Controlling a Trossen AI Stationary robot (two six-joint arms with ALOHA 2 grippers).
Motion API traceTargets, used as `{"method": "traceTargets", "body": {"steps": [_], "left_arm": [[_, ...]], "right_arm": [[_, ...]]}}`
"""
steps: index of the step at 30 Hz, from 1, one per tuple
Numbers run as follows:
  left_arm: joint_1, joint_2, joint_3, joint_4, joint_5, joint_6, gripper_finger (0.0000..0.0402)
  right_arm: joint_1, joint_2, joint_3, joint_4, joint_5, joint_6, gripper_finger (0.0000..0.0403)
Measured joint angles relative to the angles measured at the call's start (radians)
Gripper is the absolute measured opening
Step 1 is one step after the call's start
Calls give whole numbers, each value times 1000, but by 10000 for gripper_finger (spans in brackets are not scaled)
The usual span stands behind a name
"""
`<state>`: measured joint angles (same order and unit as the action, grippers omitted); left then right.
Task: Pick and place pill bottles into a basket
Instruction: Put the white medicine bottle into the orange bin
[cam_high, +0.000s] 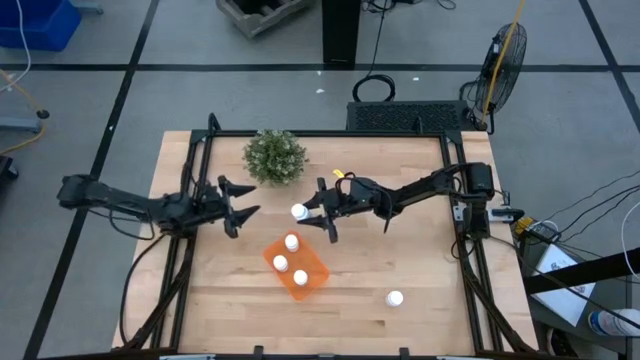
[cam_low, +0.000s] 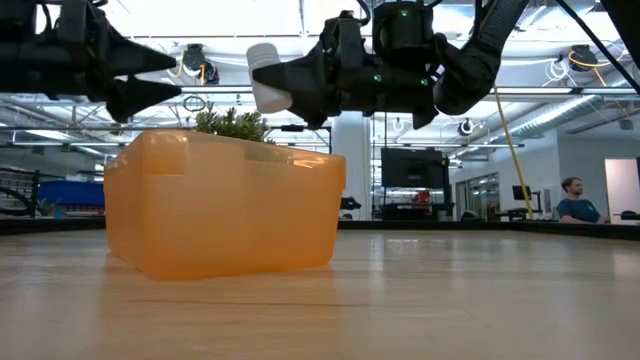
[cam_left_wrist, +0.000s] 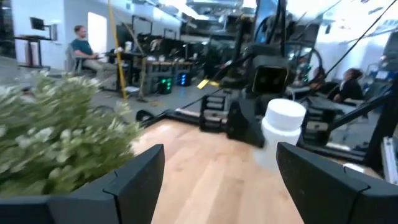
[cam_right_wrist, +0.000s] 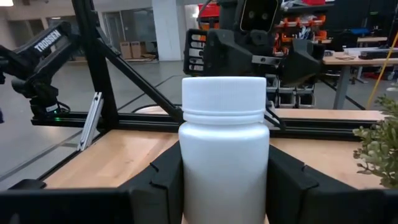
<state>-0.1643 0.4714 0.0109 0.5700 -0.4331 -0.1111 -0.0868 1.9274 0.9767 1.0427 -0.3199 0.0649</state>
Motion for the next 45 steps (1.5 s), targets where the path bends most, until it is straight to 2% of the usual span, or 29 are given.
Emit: {"method": "traceTargets", "body": {"steps": [8, 11, 16, 20, 25, 38, 45], "left_arm": [[84, 333, 5, 358, 74, 12, 311], [95, 468, 41, 427, 103, 55, 311], [97, 670, 180, 435, 288, 158, 295], [96, 780, 279, 437, 425, 212, 281], [98, 839, 326, 434, 447, 216, 275], [99, 845, 327, 479, 430, 230, 276], [116, 847, 327, 480, 430, 202, 261]], "right_arm": [[0, 0, 0, -1, 1, -2, 143], [0, 0, 0, -1, 2, -6, 143], [0, 0, 0, -11, 2, -6, 143], [0, 0, 0, -28, -5, -12, 143], [3, 0, 0, -32, -3, -22, 143], [3, 0, 0, -23, 4, -25, 143], [3, 0, 0, -22, 5, -24, 143]]}}
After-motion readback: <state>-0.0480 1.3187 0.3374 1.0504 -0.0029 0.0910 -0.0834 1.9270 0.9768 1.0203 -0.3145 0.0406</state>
